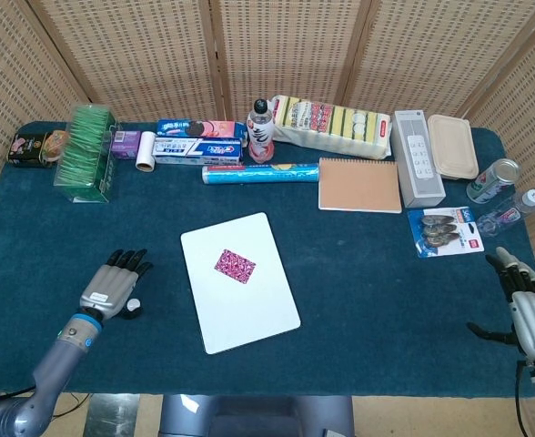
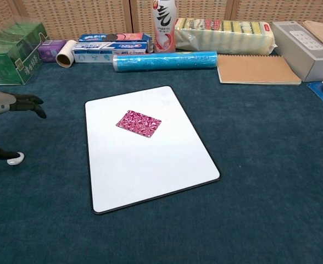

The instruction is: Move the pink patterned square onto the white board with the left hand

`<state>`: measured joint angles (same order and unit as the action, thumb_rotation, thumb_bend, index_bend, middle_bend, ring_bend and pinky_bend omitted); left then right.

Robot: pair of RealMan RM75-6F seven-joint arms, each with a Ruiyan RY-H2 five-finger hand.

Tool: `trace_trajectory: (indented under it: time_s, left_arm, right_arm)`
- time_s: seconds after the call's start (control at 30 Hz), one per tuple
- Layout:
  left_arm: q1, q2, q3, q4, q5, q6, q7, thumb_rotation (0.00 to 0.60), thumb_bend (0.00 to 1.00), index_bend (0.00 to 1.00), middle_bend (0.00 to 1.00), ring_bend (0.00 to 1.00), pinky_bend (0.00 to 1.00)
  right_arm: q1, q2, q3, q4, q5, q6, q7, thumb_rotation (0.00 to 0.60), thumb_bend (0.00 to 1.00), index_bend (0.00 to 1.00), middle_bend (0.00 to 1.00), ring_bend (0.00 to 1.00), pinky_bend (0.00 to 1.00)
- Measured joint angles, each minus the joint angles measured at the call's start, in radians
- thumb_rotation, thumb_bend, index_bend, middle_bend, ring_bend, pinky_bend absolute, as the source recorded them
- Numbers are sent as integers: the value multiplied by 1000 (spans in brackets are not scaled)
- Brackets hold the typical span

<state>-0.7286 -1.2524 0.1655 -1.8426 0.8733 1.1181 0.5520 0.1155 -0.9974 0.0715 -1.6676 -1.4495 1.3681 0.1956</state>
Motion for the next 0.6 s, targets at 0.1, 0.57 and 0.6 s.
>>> trace_trajectory:
  time_s: [0.1,0.57,0.6]
  left_arm:
    - [39,4,11,38,62,-6,-58,600,207,224,0,0,15]
    - [129,0,-13,110,167,-34,-183,600,207,300,0,0,15]
    - [129,-2,-16,112,168,-38,-184,600,208,303,0,0,15]
  right_arm:
    - [0,0,-1,-1,-1,0,0,600,0,21,0,0,0]
    - [0,9,-2,-3,-6,-1,21,600,0,21,0,0,0]
    - [0,10,-3,-4,-8,0,20,600,0,21,0,0,0]
